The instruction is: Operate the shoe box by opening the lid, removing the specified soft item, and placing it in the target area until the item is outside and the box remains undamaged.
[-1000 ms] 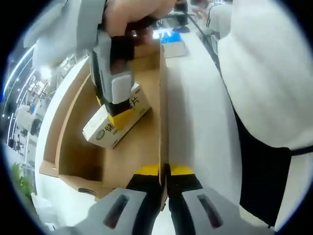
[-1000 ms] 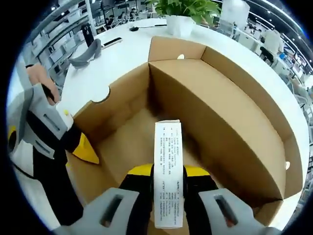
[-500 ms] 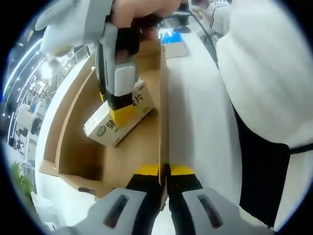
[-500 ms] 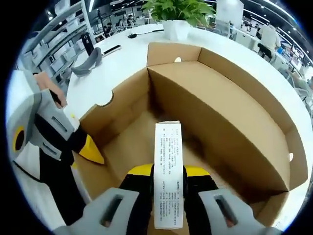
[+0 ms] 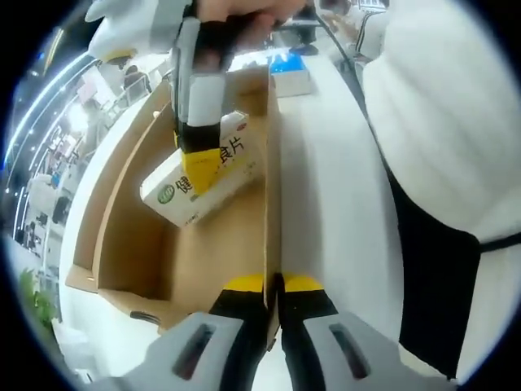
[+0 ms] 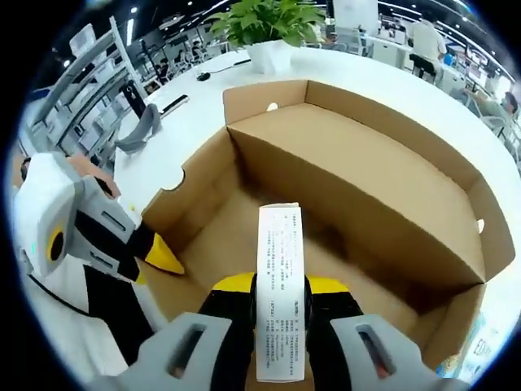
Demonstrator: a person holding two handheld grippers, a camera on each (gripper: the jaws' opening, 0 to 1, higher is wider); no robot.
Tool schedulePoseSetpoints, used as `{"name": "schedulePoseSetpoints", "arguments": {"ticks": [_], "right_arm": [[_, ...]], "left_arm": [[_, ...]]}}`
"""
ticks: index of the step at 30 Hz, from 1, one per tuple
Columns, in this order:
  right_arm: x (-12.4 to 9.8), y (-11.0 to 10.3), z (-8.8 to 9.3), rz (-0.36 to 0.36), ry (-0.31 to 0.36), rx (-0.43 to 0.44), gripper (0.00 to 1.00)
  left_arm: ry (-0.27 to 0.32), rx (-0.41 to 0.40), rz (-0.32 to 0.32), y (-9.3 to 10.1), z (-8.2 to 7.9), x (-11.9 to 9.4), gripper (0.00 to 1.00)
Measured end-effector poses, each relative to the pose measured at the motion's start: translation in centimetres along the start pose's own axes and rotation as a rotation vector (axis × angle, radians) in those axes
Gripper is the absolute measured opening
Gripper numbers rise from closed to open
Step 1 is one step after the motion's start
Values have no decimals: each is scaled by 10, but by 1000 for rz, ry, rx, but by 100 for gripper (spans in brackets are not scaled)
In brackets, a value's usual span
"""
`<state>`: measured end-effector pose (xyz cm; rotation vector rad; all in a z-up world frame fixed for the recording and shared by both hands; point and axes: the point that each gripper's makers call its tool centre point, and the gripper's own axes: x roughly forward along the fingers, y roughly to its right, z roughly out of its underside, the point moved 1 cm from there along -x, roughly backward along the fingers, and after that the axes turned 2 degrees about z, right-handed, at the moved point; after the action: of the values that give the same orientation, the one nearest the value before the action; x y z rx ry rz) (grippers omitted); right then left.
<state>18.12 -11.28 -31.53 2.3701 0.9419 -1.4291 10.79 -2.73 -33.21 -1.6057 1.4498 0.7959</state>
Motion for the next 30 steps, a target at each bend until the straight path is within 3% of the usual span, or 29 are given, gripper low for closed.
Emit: {"name": "schedulePoseSetpoints", "arguments": {"ticks": [3,12,26,30], "right_arm": [[-6,0,-2,-18,27,38,20],[-21,2,-16,-122,144,290,20],[-41,10,-20,-121,210,336,20],[-41,16,-21,-120,213,388,20]], "left_arm": [[1,2,2,0,0,0,4],[-1,-1,5,0,0,0,4],[-4,-2,6,0,0,0,3],[-7,-3,12,0,0,0,3]]}}
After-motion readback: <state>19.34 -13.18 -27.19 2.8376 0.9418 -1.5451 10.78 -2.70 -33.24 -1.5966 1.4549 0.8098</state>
